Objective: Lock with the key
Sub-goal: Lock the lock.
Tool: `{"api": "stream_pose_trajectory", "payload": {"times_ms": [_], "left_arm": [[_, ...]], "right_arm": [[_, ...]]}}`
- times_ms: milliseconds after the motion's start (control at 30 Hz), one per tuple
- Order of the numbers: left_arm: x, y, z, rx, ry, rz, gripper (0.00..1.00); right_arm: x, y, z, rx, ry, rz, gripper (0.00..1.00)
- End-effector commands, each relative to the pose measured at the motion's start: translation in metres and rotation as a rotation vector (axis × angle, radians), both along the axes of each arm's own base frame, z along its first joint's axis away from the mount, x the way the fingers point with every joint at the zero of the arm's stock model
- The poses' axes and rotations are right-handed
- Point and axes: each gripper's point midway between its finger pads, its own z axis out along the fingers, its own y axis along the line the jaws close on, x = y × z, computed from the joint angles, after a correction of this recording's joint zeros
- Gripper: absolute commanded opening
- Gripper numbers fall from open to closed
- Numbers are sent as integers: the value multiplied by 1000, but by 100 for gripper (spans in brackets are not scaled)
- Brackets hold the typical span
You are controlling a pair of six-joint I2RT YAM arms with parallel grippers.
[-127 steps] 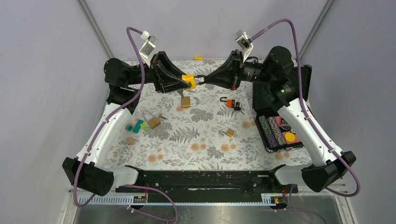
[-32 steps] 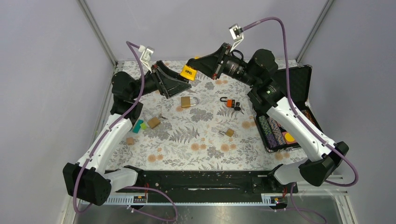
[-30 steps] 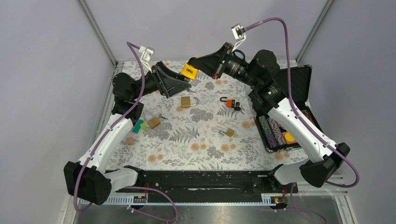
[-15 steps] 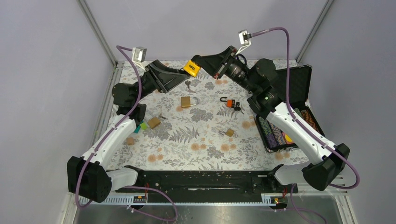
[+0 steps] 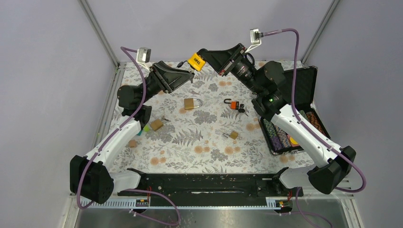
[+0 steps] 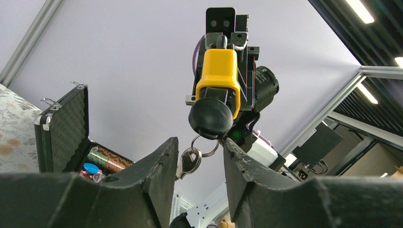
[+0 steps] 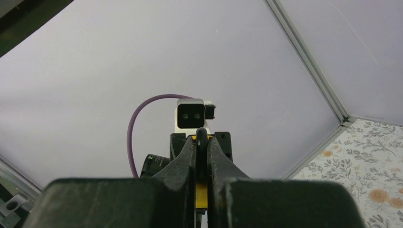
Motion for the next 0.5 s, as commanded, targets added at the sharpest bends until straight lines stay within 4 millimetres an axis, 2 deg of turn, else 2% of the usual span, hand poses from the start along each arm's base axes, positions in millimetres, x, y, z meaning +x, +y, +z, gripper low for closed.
{"api": "stream_pose_trajectory", "payload": {"times_ms": [0, 167, 300, 367, 433, 467], "left_arm": [[-7, 7, 17, -61, -55, 31, 42], [-6, 7, 19, -69, -54, 27, 41], [-8, 3, 20, -74, -54, -12, 24], [-8, 3, 21, -75, -58, -18, 20], [-7, 3, 22, -76, -57, -12, 20], [-7, 4, 23, -79, -57, -10, 24]], "right_arm": [[-15, -16, 43, 116, -98, -9, 0], [-13, -13, 40, 114, -85, 0, 0], [-13, -11, 38, 109, -85, 9, 0], [-13, -10, 38, 106, -85, 12, 0], [-12, -9, 36, 98, -82, 12, 0], [-12, -9, 35, 96, -79, 12, 0]]}}
